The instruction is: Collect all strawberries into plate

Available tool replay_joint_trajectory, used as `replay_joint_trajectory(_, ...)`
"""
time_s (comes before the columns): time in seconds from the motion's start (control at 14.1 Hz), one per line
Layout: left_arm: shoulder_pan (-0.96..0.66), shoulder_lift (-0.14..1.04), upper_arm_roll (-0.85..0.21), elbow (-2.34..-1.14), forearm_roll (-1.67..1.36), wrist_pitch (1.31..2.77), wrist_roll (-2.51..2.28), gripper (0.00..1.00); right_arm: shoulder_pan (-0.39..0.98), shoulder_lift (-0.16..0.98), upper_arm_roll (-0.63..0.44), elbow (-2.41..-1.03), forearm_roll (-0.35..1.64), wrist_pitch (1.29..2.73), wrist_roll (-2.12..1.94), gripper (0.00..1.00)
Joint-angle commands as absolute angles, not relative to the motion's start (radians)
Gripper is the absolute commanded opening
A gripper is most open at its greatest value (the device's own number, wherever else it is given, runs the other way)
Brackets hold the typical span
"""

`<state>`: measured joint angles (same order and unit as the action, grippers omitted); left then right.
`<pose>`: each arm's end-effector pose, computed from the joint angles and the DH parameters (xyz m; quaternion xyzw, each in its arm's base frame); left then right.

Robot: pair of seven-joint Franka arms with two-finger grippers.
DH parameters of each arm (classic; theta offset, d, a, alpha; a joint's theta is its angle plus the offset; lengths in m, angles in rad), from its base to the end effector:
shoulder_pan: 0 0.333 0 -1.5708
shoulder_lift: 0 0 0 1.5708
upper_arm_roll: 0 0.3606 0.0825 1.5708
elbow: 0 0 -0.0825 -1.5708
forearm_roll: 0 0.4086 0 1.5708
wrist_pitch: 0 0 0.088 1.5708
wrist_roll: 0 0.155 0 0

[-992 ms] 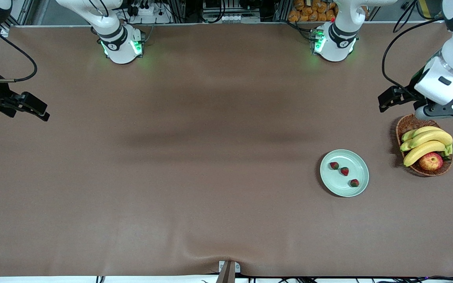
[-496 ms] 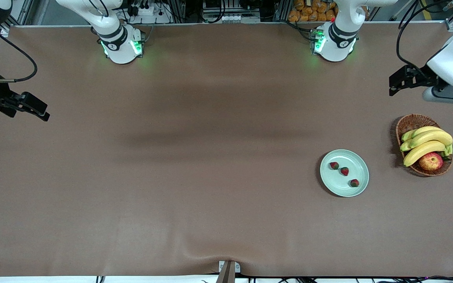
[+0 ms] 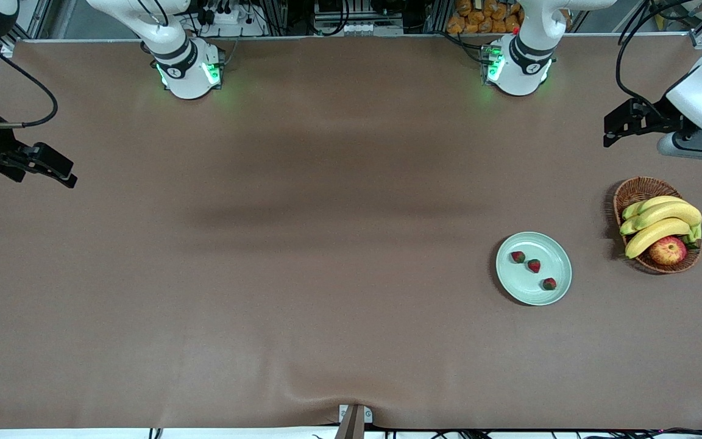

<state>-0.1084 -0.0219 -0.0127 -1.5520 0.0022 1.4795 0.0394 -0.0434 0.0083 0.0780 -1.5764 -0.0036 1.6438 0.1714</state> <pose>0.5555 -0.0673 0.6351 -0.9965 0.0801 0.0252 0.0023 0.5919 0.0198 0.6202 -0.9972 0.0682 -0.0296 0.0016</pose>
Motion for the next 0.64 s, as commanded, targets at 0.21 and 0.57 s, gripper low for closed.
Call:
replay_joint_trajectory(0.21, -0.104, -0.009, -0.009, -1.522, -0.035, 1.456, 0.046, 1.0, -0.052, 0.011, 0.084, -1.565, -0.005, 1.634, 0.164, 1.0)
replay_joint_trajectory(0.57, -0.103, -0.008, -0.009, -1.523, -0.037, 1.456, 0.046, 1.0, -0.052, 0.012, 0.084, -1.565, -0.005, 1.634, 0.164, 1.0)
